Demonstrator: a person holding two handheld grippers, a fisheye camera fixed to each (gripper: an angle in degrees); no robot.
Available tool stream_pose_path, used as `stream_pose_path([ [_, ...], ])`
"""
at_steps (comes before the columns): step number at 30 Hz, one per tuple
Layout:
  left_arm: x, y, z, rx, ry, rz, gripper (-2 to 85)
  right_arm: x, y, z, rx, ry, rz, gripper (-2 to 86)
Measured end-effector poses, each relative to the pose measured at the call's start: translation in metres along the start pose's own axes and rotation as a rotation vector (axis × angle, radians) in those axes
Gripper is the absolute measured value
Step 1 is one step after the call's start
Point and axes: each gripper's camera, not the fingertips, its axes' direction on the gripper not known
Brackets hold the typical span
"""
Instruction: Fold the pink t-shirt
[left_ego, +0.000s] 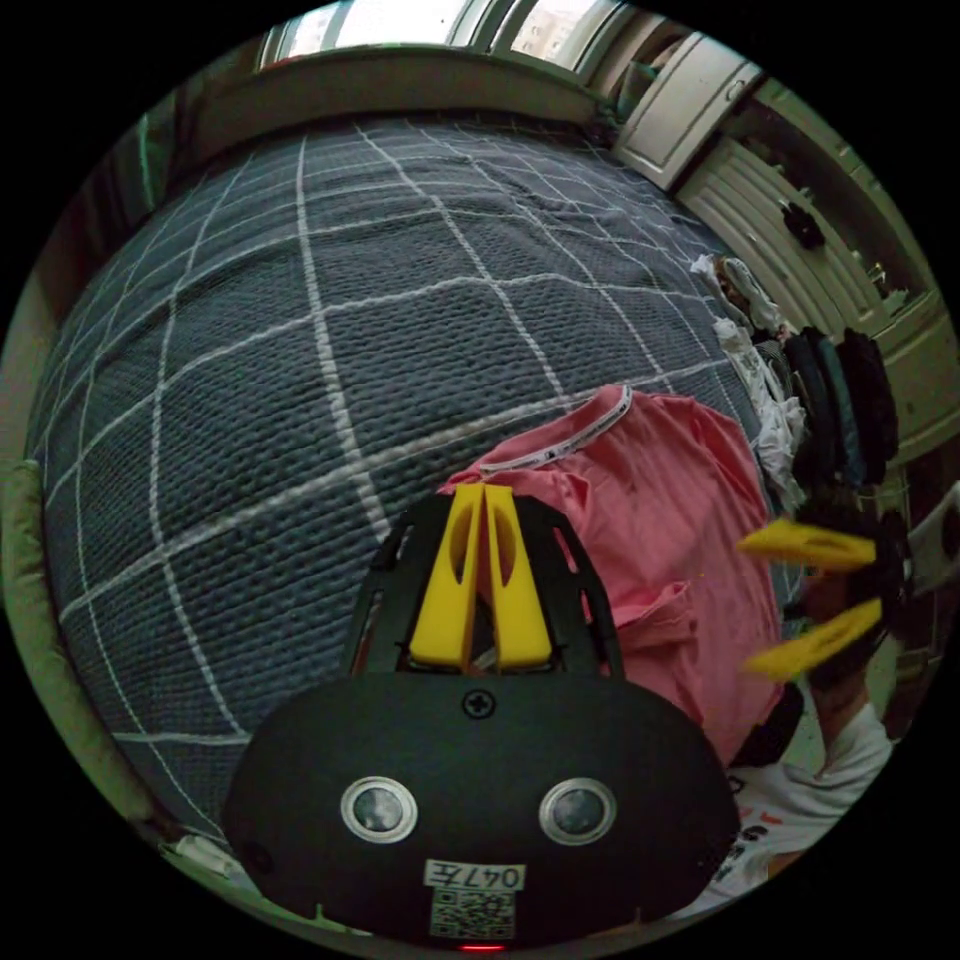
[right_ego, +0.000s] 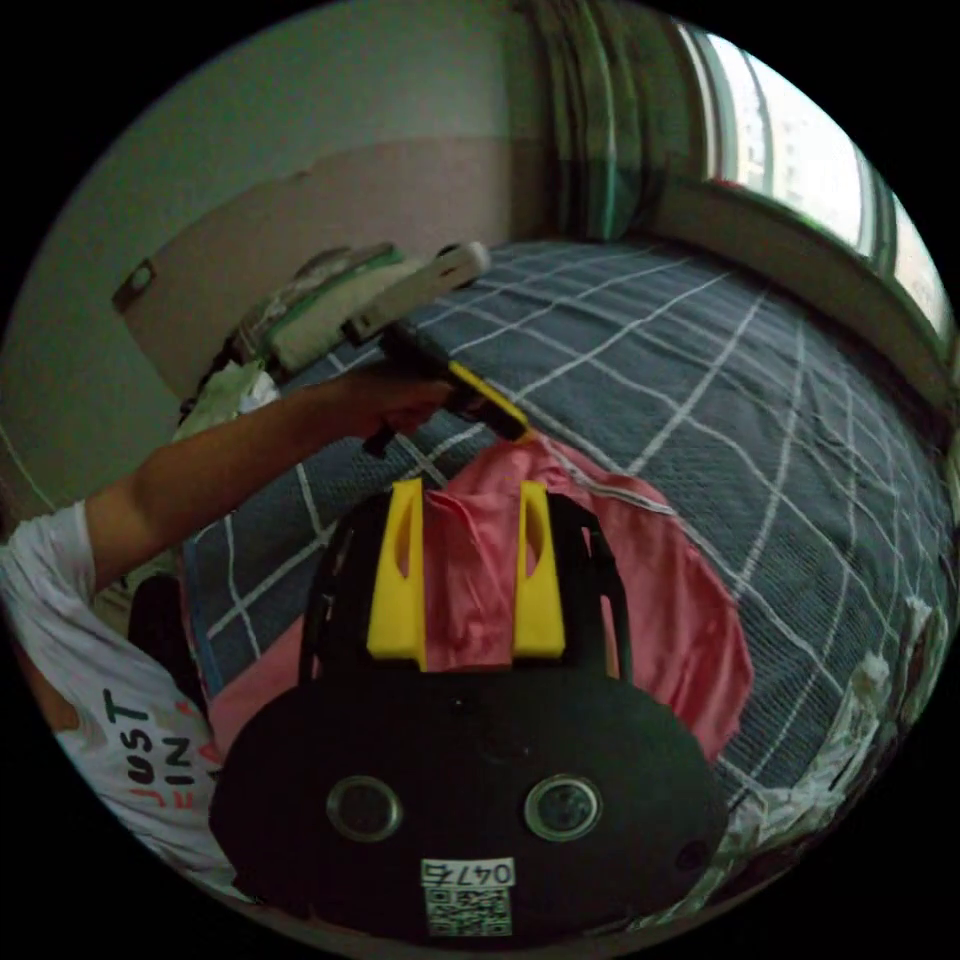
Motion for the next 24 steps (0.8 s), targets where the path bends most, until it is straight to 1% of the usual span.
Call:
stream_pose_path([
  [1,0.002,0.002,-0.002,0.013,-0.008,0.008,-0.9,0.006,0.015,-0.018,0.023,0.040,0.022,7.8],
  [3,0.017,0.013,-0.010,0.049,0.002,0.068,-0.9,0.013,0.037,-0.029,-0.009,0.075,0.060,6.8],
  [6,0.048,0.021,-0.003,0.022,0.048,0.189,-0.9,0.014,0.062,-0.024,-0.114,-0.007,0.092,6.6],
  [9,0.072,0.021,0.022,-0.050,0.015,0.255,-0.9,0.004,0.074,-0.017,-0.175,-0.072,0.107,6.2],
  [12,0.075,0.020,0.058,-0.155,-0.050,0.218,-0.9,-0.006,0.079,-0.019,-0.207,-0.125,0.130,3.3],
  [13,0.075,0.020,0.064,-0.159,-0.041,0.209,-0.9,-0.013,0.080,-0.026,-0.219,-0.155,0.136,1.8],
  [14,0.073,0.021,0.070,-0.147,-0.006,0.181,-0.9,-0.024,0.083,-0.041,-0.184,-0.156,0.130,0.8],
  [15,0.071,0.022,0.075,-0.137,0.022,0.164,-0.9,-0.033,0.085,-0.051,-0.150,-0.139,0.117,0.6],
  [17,0.073,0.023,0.082,-0.137,0.037,0.161,-0.9,-0.076,0.093,-0.092,-0.063,-0.046,0.029,0.2],
  [19,0.078,0.024,0.090,-0.140,0.037,0.163,-0.9,-0.116,0.102,-0.114,-0.029,0.045,-0.068,0.4],
  [20,0.081,0.025,0.095,-0.142,0.033,0.164,-0.9,-0.142,0.108,-0.122,-0.032,0.099,-0.137,0.8],
  [22,0.087,0.026,0.103,-0.146,0.029,0.160,-0.9,-0.174,0.118,-0.127,-0.063,0.140,-0.212,2.2],
  [24,0.093,0.028,0.113,-0.150,0.034,0.142,-0.9,-0.196,0.127,-0.127,-0.120,0.128,-0.250,4.4],
])
